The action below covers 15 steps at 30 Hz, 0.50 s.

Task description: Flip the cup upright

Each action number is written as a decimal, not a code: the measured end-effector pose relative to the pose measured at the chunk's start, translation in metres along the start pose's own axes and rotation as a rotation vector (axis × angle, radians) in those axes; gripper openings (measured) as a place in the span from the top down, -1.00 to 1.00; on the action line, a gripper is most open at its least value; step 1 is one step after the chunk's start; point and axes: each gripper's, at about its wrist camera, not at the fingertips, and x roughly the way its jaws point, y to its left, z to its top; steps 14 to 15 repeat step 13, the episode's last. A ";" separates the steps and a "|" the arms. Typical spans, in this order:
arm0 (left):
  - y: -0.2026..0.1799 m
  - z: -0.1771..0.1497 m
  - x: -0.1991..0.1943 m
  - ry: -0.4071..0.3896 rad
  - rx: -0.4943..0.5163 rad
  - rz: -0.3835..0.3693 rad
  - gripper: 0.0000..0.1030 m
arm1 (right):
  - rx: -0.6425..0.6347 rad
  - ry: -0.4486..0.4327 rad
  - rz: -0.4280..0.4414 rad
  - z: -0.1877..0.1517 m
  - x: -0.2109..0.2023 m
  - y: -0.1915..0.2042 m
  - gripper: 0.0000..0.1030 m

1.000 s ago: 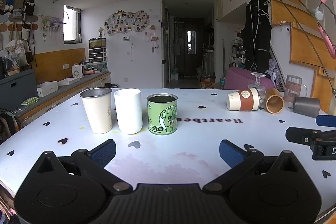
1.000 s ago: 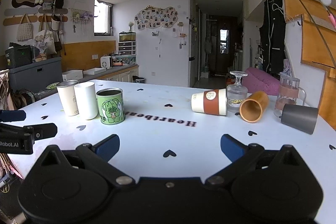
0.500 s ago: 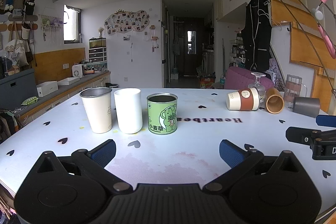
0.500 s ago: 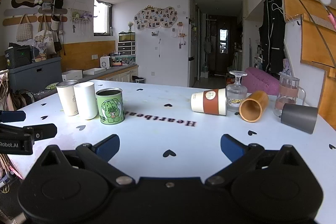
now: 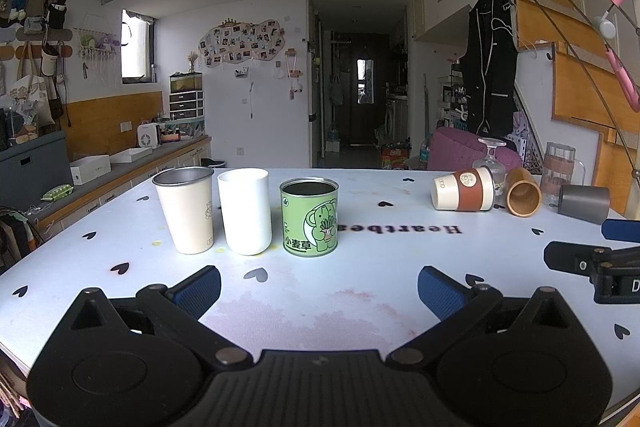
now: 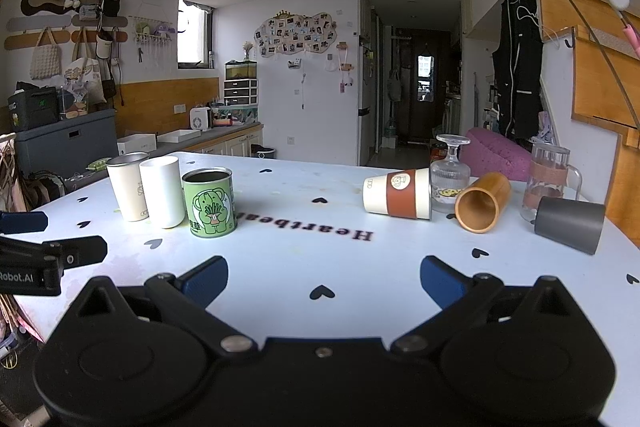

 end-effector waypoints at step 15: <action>-0.002 -0.002 0.000 0.002 0.002 0.000 -1.00 | 0.000 0.000 0.000 0.000 0.000 0.000 -1.00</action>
